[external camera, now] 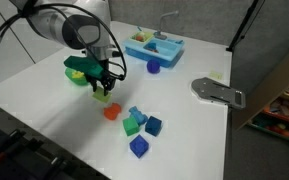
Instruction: Remove the yellow block from the green bowl and put it on the table
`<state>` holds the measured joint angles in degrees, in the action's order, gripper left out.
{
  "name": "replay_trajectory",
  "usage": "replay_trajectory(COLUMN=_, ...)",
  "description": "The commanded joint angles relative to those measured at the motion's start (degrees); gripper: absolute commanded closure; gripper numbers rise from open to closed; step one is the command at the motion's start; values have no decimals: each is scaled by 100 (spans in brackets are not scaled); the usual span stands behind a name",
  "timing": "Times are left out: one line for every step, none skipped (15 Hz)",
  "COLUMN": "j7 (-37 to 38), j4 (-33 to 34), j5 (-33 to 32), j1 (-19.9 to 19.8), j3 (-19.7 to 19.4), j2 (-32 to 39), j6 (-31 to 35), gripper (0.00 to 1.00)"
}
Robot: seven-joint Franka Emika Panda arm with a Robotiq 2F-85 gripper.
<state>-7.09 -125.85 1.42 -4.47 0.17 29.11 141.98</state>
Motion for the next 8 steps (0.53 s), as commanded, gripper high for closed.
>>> replay_trajectory(j7=-191, j4=208, j5=140, j1=-115, j3=115, j2=180, j6=-287, gripper=69)
replay_trajectory(j7=-185, j4=225, j5=139, j1=-114, j3=120, j2=213, j6=-329, gripper=67)
replay_trajectory(j7=-187, j4=238, j5=139, j1=-112, j3=128, j2=226, j6=-374, gripper=24)
replay_trajectory(j7=-199, j4=250, j5=145, j1=-112, j3=142, j2=230, j6=-419, gripper=20)
replay_trajectory(j7=-195, j4=264, j5=139, j1=-101, j3=147, j2=226, j6=-474, gripper=19)
replay_trajectory(j7=-212, j4=278, j5=151, j1=-98, j3=173, j2=201, j6=-554, gripper=11)
replay_trajectory(j7=-215, j4=283, j5=154, j1=-85, j3=194, j2=157, j6=-611, gripper=4)
replay_trajectory(j7=-227, j4=288, j5=170, j1=-79, j3=227, j2=108, j6=-676, gripper=0)
